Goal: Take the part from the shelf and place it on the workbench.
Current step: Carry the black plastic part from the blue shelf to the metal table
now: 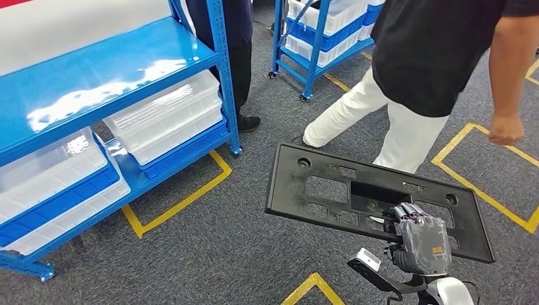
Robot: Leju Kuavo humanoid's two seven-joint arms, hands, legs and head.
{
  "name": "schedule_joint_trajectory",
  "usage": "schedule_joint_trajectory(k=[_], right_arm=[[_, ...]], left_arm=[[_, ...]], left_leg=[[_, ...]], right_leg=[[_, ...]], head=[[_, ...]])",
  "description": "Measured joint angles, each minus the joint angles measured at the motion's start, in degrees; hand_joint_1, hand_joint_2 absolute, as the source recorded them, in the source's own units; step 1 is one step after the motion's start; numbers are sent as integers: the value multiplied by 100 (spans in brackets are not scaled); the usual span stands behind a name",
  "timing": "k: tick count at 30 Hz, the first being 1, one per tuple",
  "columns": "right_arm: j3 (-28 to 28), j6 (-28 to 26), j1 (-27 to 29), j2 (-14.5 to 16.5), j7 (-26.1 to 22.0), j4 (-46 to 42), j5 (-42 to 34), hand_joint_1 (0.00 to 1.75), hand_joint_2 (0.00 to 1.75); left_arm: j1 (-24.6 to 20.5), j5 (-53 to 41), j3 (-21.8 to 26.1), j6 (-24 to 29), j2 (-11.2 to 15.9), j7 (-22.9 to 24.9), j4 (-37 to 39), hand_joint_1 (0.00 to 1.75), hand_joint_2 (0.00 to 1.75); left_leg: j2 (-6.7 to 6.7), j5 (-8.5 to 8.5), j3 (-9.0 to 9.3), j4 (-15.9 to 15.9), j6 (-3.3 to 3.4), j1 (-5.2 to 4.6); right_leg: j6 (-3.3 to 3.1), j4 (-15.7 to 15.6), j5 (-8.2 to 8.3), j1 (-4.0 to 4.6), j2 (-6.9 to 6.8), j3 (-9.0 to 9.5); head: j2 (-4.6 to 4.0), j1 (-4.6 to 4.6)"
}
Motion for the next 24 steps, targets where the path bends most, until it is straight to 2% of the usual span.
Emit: schedule_joint_trajectory(k=[2, 3, 5, 6, 8, 9, 10, 11, 12, 13, 14, 15, 17, 18, 19, 20, 21, 22, 24], right_arm=[[31, -21, -26, 8, 36, 6, 8, 175, 175], [41, -37, -39, 12, 54, 8, 13, 175, 175], [57, -59, -60, 19, 70, 23, 19, 175, 175], [66, -58, -74, 24, 77, 33, 28, 175, 175], [104, -38, -152, 38, 96, 62, 53, 175, 175], [134, -24, -207, 51, 112, 86, 65, 175, 175], [165, -11, -260, 63, 136, 114, 76, 175, 175], [193, -6, -283, 74, 168, 139, 92, 175, 175], [211, -8, -267, 84, 206, 157, 109, 175, 175], [216, -18, -219, 86, 241, 163, 126, 175, 175], [210, -32, -149, 86, 267, 163, 138, 175, 175], [194, -49, -72, 85, 279, 156, 146, 175, 175], [145, -83, 44, 82, 279, 137, 154, 175, 175], [114, -98, 85, 80, 276, 123, 156, 175, 175], [85, -109, 119, 78, 273, 113, 157, 175, 175], [58, -114, 154, 76, 269, 104, 158, 175, 175], [33, -118, 192, 72, 266, 97, 158, 175, 175], [14, -118, 219, 67, 262, 89, 160, 175, 175], [-10, -118, 236, 54, 257, 76, 163, 175, 175]], left_arm=[[-4, -4, 10, 25, -1, 44, 0, 0, 175], [-7, -26, 13, 33, -2, 84, 0, 0, 175], [-26, -111, 13, 44, -2, 204, 0, 0, 175], [-40, -171, 9, 56, -2, 282, 0, 0, 175], [-59, -341, -7, 91, -2, 478, 0, 0, 175], [-55, -477, -37, 102, 1, 598, 0, 0, 175], [-39, -640, -92, 99, 4, 704, 0, 0, 175], [-15, -802, -168, 91, 7, 782, 0, 0, 175], [12, -941, -261, 87, 5, 821, 0, 0, 175], [39, -1033, -344, 92, -3, 813, 0, 0, 175], [62, -1080, -406, 104, -16, 781, 0, 0, 175], [86, -1108, -454, 121, -31, 739, 0, 0, 175], [123, -1138, -515, 143, -59, 669, 0, 0, 175], [134, -1145, -542, 149, -68, 650, 0, 0, 175], [137, -1146, -562, 152, -73, 641, 0, 0, 175], [134, -1146, -577, 152, -77, 636, 0, 0, 175], [126, -1146, -591, 152, -81, 636, 0, 0, 175], [120, -1146, -603, 152, -86, 634, 0, 0, 175], [122, -1146, -623, 152, -94, 634, 0, 0, 175]], left_leg=[[115, -40, 32, 9, -50, -26], [169, -56, 45, 10, -74, -37], [280, -77, 77, -5, -125, -46], [248, -112, 88, 16, -156, -37], [-10, -325, -18, 304, -202, -11], [-186, -506, -164, 625, -213, 5], [-290, -690, -355, 1018, -218, 10], [-334, -818, -540, 1382, -224, 13], [-353, -845, -666, 1605, -228, 13], [-360, -755, -697, 1616, -228, 16], [-379, -562, -622, 1398, -225, 22], [-462, -328, -475, 1024, -221, 36], [-734, -65, -220, 383, -206, 66], [-830, -39, -165, 229, -196, 70], [-849, -61, -151, 193, -179, 61], [-787, -50, -142, 172, -154, 52], [-711, -31, -132, 151, -119, 47], [-637, -10, -120, 128, -79, 48], [-474, 17, -110, 90, -10, 46]], right_leg=[[-68, -637, 189, 69, -225, 341], [-100, -759, 192, 102, -272, 395], [-155, -783, 195, 125, -155, 387], [-183, -809, 208, 113, -93, 394], [-254, -867, 242, 77, 29, 415], [-281, -881, 252, 66, 89, 420], [-298, -880, 255, 66, 158, 416], [-307, -873, 255, 68, 232, 414], [-306, -862, 251, 68, 308, 414], [-301, -847, 246, 67, 383, 415], [-290, -828, 236, 63, 456, 417], [-273, -803, 223, 58, 527, 414], [-221, -736, 203, 64, 665, 370], [-185, -712, 205, 59, 734, 334], [-145, -703, 220, 51, 806, 302], [-103, -710, 243, 35, 886, 278], [-69, -703, 249, 18, 900, 260], [-43, -647, 212, 21, 815, 227], [-10, -209, -50, 34, 473, 22]], head=[[0, -2], [1, -2], [1, -4], [1, -4], [0, -6], [-1, -7], [-1, -8], [0, -9], [1, -9], [1, -9], [1, -9], [0, -9], [-1, -7], [-1, -6], [0, -6], [0, -5], [0, -6], [1, 0], [1, 13]])
